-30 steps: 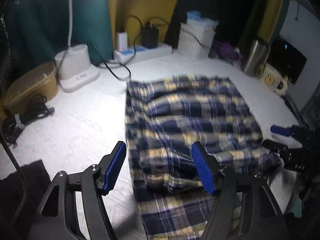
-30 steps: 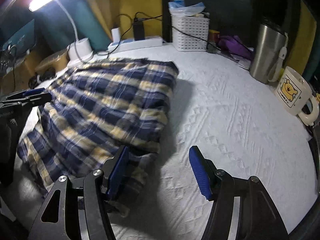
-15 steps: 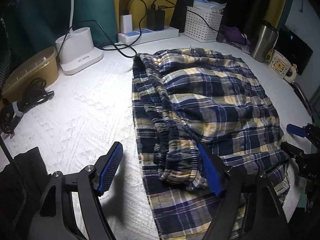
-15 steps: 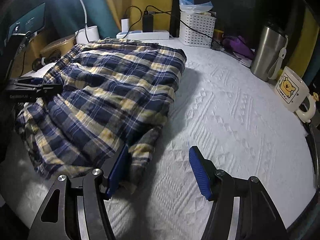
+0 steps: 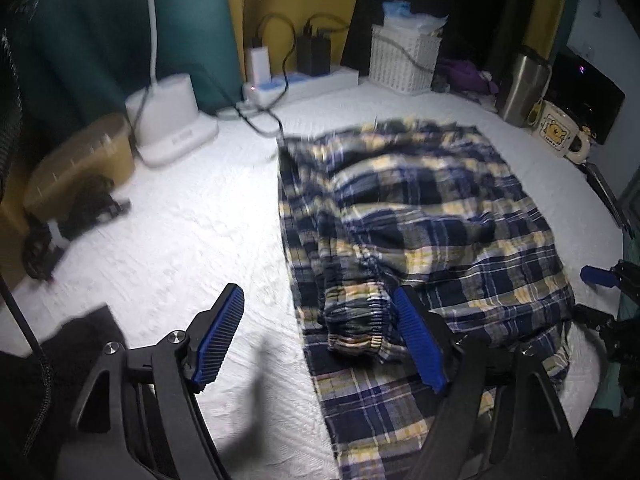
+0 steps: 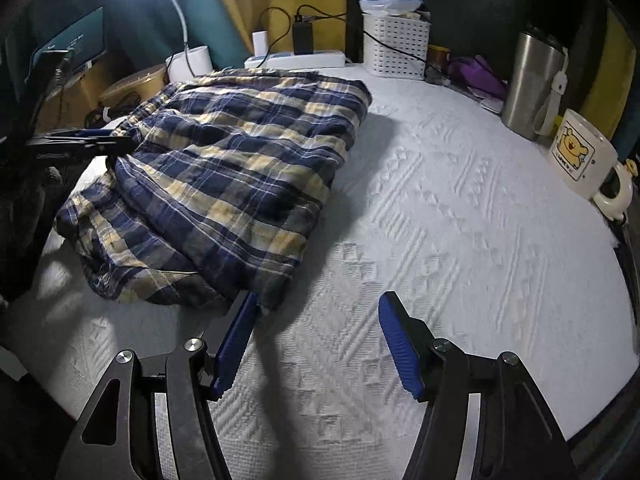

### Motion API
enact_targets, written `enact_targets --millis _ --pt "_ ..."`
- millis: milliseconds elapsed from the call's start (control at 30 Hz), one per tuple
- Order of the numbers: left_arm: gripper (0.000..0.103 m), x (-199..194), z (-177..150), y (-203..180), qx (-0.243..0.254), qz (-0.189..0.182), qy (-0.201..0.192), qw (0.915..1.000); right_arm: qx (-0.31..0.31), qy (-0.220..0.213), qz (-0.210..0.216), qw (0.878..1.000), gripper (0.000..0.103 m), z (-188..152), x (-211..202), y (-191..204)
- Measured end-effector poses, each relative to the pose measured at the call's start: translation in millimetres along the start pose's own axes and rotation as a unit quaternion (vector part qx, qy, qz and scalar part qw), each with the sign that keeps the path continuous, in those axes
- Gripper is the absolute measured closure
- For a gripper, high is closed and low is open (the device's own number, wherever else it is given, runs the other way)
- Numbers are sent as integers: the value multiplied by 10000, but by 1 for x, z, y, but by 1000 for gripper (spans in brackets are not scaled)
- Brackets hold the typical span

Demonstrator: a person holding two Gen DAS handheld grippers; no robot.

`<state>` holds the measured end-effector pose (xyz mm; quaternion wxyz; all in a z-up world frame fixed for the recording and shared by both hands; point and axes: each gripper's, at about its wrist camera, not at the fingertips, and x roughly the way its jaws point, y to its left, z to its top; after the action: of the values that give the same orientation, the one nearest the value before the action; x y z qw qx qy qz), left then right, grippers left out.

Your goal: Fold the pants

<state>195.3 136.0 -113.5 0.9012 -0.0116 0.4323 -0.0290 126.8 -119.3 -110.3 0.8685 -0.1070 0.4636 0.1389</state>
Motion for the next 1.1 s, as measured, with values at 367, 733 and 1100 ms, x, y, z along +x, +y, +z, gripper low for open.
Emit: enact_targets --millis 367,733,1100 --pt "25 1 24 10 -103 -182 -136 9997 123 -317 133 9993 38 33 -2 -9" --pt "25 41 38 13 -75 -390 156 9991 244 -375 215 9988 38 67 20 -11" --pt "25 70 52 30 -78 -355 233 9991 222 -152 95 9996 37 92 69 -14"
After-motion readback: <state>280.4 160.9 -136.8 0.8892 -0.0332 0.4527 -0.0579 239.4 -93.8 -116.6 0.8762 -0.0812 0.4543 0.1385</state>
